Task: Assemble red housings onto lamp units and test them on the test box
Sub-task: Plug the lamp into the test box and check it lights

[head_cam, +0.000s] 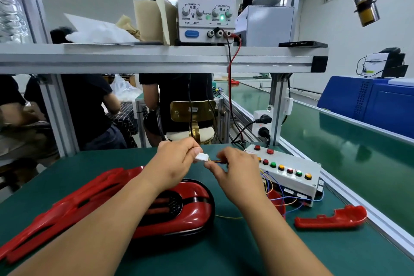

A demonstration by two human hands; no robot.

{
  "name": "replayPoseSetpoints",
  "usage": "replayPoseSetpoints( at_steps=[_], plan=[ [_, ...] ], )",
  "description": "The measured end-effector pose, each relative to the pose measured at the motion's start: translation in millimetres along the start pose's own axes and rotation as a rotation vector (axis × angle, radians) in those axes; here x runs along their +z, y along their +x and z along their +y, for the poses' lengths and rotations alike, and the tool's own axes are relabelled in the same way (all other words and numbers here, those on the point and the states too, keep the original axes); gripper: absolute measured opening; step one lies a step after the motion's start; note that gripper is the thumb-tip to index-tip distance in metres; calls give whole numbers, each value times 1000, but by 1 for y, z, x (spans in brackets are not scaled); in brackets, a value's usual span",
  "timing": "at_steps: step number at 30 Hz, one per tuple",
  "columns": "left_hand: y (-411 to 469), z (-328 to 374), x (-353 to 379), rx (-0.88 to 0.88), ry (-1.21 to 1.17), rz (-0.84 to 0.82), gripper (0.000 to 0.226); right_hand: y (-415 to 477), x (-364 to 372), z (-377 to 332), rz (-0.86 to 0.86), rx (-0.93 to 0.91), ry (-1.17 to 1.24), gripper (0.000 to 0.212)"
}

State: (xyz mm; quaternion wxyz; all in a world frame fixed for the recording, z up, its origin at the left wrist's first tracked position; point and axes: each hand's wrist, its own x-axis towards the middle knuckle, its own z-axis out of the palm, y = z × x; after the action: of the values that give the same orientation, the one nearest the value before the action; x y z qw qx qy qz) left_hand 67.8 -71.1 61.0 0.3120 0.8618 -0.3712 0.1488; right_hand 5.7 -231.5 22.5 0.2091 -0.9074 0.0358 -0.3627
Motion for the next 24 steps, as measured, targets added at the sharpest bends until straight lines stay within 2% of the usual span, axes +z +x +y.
replayPoseSetpoints(
  at_steps=[2,5,9,19,24],
  plan=[
    [1,0,-2,-5,7,-3,17,1,-3,2,-13,-41,-145,33],
    [2,-1,-4,-19,31,-43,16,0,-3,2,-83,-130,-55,20],
    [1,-3,-3,-8,20,-86,16,-1,-1,0,-79,-178,-14,17],
    [2,-3,1,23,28,-74,15,-7,12,-3,-67,-143,-5,15],
    [-6,-1,3,30,140,-102,28,-11,19,-1,-107,-117,-81,22]
  ],
)
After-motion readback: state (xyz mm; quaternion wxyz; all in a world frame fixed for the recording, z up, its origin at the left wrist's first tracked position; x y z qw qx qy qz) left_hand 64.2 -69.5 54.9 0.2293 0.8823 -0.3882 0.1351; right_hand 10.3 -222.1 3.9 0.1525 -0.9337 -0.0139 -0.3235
